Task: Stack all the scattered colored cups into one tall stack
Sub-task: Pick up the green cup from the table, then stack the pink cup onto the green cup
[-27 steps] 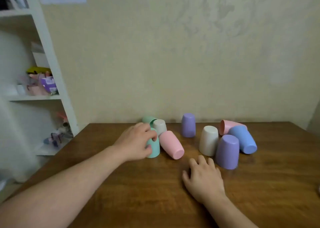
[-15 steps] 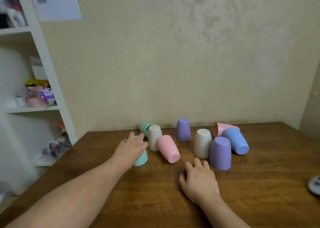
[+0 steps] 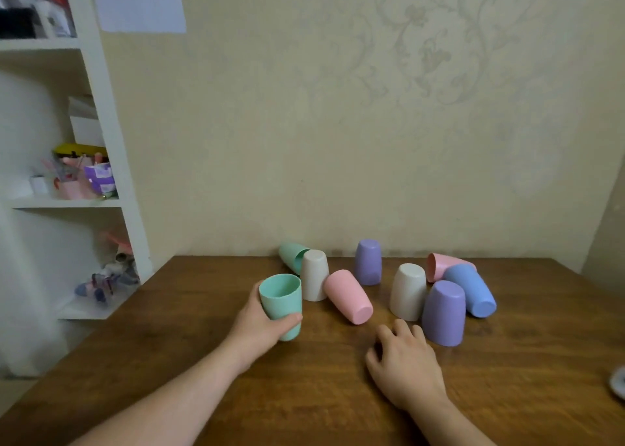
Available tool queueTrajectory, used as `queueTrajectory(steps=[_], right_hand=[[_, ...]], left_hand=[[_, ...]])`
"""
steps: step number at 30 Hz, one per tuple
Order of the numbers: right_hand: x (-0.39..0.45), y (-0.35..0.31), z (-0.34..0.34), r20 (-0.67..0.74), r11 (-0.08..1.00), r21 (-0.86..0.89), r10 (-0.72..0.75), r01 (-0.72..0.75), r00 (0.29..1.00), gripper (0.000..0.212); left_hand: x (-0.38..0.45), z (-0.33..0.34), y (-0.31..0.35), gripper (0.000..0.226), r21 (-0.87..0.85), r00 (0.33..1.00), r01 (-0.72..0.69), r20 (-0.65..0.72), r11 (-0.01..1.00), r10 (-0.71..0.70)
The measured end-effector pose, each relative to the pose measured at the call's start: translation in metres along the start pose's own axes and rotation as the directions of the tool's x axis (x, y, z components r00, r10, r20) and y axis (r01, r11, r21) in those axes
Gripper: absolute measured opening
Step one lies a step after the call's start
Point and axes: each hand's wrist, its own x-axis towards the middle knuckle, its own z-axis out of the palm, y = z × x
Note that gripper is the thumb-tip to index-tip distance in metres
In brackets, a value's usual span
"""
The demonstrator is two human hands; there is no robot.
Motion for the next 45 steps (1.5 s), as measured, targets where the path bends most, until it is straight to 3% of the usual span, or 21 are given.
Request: queueTrajectory(steps=[4,13,15,20,23,28,30,33,37,39,40,42,43,45], right_hand=[[0.002,0.0,0.0,0.016,1.0,-0.008,0.005,-0.005,1.0,0.033],[-0.003,0.003,0.004,-0.026,0.999,0.039,-0.001,0.002,1.0,0.021],[-0.003,0.002,0.001,-0.077,0.995,0.093,0.025,-0.018,0.997,0.029],[0.034,-0.018,-0.022,-0.214,0.976,0.052,-0.197,0.212,0.957,0.053],[0.08,-0.04,-0.036,-0.192,0.973,0.187,-0.102,0.138,0.976,0.072],[0.118,-0.057,-0.018,0.17,0.996,0.016,0.08,-0.084,0.982,0.086],[0.108,-0.058,0.001,0.145,0.991,-0.085,0.112,-0.1,0.983,0.084],[0.087,-0.057,0.016,-0.017,0.985,-0.153,0.081,-0.083,0.997,0.074],[0.082,-0.05,0.011,-0.007,0.993,-0.062,0.097,-0.098,0.995,0.075],[0.078,-0.044,0.002,0.078,0.976,0.115,0.175,-0.183,0.982,0.089],[0.074,-0.046,-0.007,0.108,0.924,0.31,0.202,-0.226,0.973,0.095],[0.073,-0.053,-0.026,0.098,0.632,0.74,0.234,-0.228,0.967,0.092],[0.075,-0.061,-0.039,0.094,0.471,0.857,0.254,-0.208,0.963,0.09],[0.083,-0.076,-0.064,0.086,0.245,0.957,0.262,-0.152,0.961,0.109]], left_hand=[[-0.008,0.015,-0.014,0.075,0.06,0.997,-0.037,0.063,0.998,0.033],[-0.015,0.012,-0.018,0.089,0.199,0.993,-0.105,0.076,0.974,0.092],[-0.015,0.012,-0.018,0.089,0.222,0.993,-0.11,0.069,0.969,0.097],[-0.013,0.014,-0.018,0.09,0.23,0.994,-0.104,0.064,0.968,0.092],[-0.012,0.012,-0.022,0.09,0.227,0.993,-0.111,0.061,0.967,0.1],[-0.008,0.011,-0.023,0.088,0.231,0.993,-0.11,0.071,0.967,0.096],[-0.007,0.012,-0.024,0.087,0.232,0.994,-0.09,0.087,0.969,0.072],[-0.008,0.011,-0.023,0.088,0.243,0.993,-0.086,0.105,0.966,0.062],[-0.005,0.01,-0.027,0.085,0.229,0.993,-0.083,0.1,0.97,0.061],[-0.006,0.01,-0.026,0.083,0.227,0.992,-0.087,0.108,0.97,0.064],[-0.007,0.01,-0.025,0.082,0.227,0.992,-0.086,0.113,0.97,0.062],[-0.01,0.011,-0.023,0.077,0.221,0.99,-0.089,0.123,0.971,0.062],[-0.01,0.01,-0.023,0.074,0.216,0.99,-0.093,0.123,0.972,0.068],[-0.012,0.009,-0.022,0.072,0.208,0.99,-0.106,0.112,0.972,0.084]])
